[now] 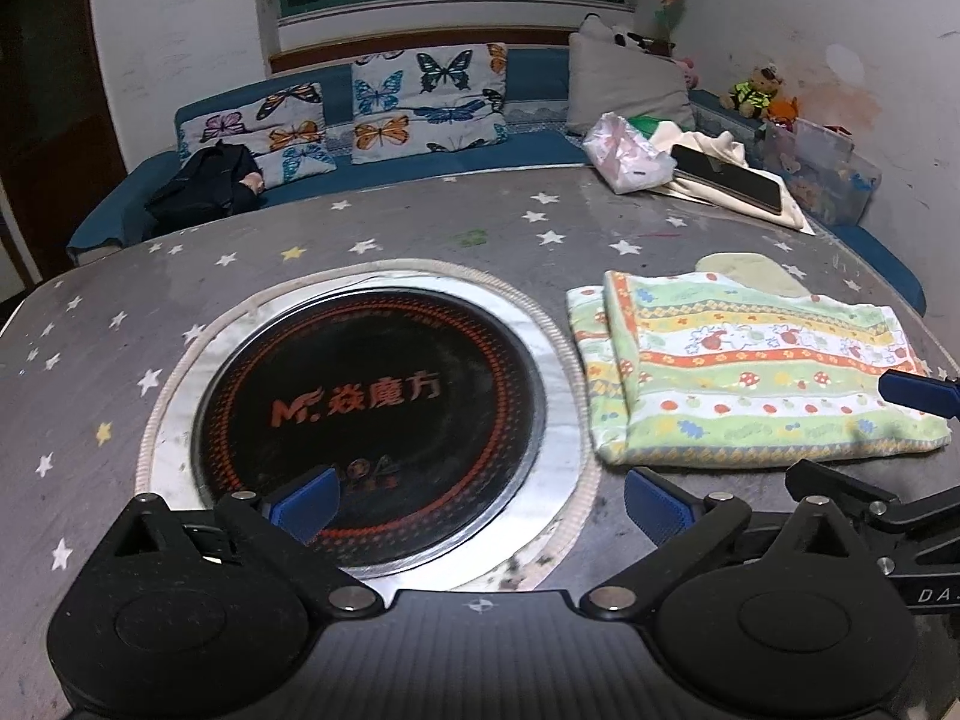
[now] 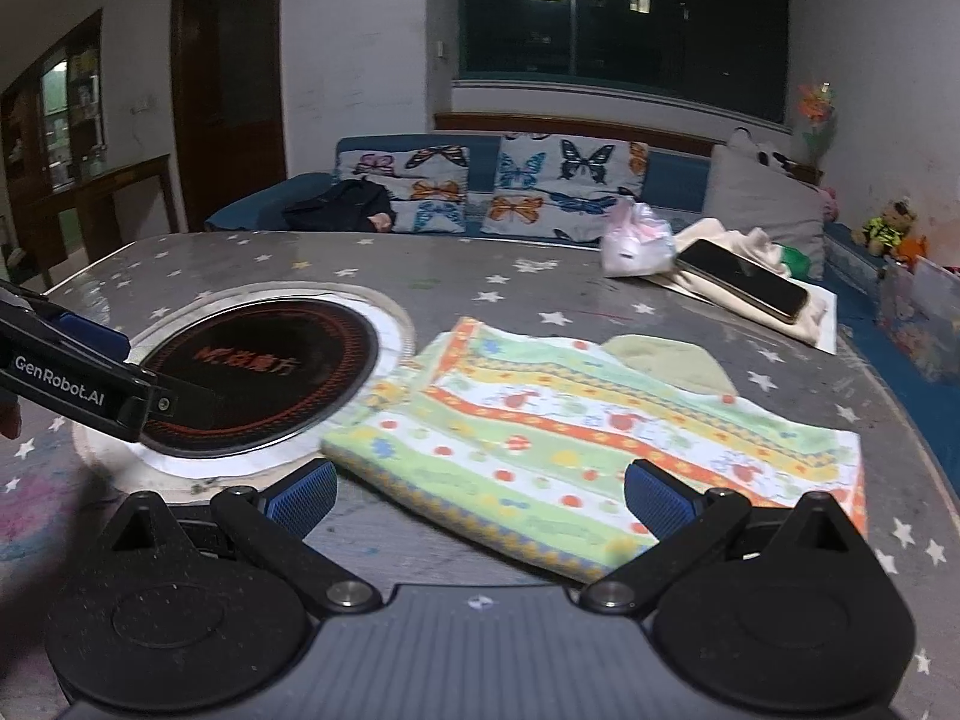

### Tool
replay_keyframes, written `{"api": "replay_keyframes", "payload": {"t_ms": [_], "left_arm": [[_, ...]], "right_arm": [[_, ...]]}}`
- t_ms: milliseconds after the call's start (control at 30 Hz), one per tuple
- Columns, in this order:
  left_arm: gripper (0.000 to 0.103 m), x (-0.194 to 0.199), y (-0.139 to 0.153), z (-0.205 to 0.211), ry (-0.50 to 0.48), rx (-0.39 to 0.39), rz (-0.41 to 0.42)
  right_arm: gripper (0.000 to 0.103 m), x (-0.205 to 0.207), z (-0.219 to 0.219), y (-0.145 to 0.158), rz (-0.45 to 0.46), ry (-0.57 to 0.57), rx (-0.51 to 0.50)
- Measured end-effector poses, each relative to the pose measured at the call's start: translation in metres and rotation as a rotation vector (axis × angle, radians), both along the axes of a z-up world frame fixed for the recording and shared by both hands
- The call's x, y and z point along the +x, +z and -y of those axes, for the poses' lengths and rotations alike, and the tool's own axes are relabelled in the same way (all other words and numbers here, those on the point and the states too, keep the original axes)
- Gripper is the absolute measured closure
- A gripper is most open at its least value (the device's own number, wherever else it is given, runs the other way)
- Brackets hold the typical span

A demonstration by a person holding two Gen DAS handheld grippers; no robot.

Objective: Fold clothes

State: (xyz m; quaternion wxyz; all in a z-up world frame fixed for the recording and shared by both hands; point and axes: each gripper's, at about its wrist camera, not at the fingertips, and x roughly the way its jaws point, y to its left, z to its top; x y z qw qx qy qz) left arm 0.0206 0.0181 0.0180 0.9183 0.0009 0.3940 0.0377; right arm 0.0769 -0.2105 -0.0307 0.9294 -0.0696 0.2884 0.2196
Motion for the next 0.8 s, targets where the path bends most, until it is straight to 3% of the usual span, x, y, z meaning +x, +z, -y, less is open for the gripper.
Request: {"api": "replay_keyframes", "payload": {"t_ms": [800], "left_arm": [[0.0,-0.019,-0.025,-0.046,0.122,-0.027,-0.039]], "right_arm": [[0.0,-0.008,-0.061,-0.026,-0.121,0.217,0.021]]}}
